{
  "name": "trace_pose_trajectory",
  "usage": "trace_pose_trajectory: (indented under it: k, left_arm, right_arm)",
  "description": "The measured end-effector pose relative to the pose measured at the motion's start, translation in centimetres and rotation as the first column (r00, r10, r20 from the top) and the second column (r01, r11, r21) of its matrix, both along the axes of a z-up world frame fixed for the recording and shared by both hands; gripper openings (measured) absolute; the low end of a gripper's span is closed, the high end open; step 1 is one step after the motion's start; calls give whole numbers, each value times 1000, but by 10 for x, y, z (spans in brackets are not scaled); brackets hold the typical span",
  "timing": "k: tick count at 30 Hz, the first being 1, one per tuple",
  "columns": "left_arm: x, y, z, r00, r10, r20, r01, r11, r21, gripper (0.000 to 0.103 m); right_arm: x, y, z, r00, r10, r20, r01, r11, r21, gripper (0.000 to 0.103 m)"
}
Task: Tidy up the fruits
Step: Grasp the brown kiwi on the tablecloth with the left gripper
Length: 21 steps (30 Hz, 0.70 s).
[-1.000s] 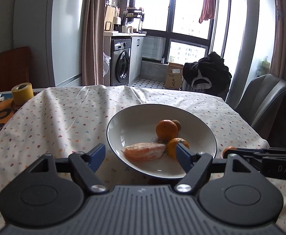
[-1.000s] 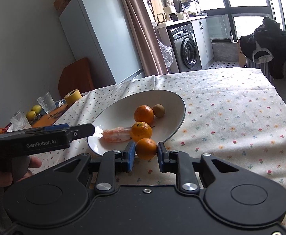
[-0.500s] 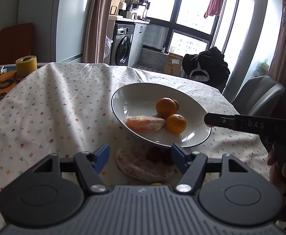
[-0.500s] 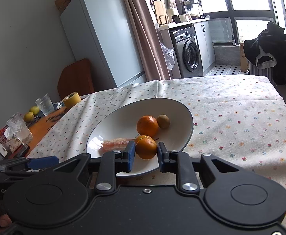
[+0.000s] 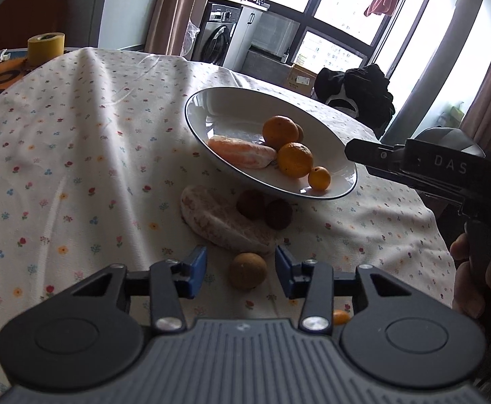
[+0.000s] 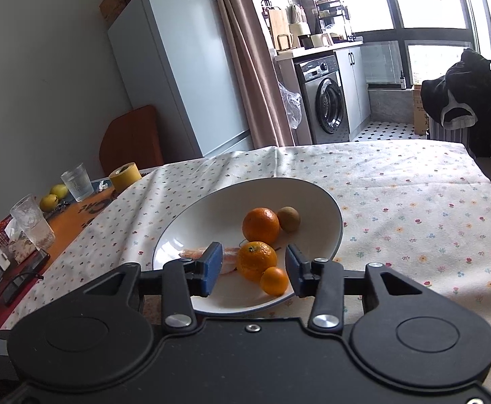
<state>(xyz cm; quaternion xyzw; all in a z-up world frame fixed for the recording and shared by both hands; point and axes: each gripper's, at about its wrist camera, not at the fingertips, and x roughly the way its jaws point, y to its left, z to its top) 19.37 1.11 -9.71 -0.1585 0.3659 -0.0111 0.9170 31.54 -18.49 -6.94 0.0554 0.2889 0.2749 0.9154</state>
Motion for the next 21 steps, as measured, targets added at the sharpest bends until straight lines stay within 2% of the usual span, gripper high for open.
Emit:
trace_pose_trajectory:
  k: [1, 4, 11, 21]
  left_arm:
    - [0, -1, -2, 1000, -2, -7, 2, 1000, 1, 34]
    - [0, -1, -5, 1000, -15, -7, 15, 999, -29, 23]
    - [-7, -3, 8, 1000, -10, 17, 10, 1000, -16, 23]
    - [-18, 1, 27, 998, 1, 68, -1, 1000, -1, 23]
  right_arm:
    - [-1, -1, 0, 1000, -1, -7, 1, 1000, 2, 43]
    - [-7, -3, -1, 1000, 3, -17, -2, 1000, 4, 46]
    - [-23, -3, -5, 999, 30, -40, -31, 999, -10, 53]
    - [-40, -4, -5, 997, 58, -51, -59, 998, -13, 53]
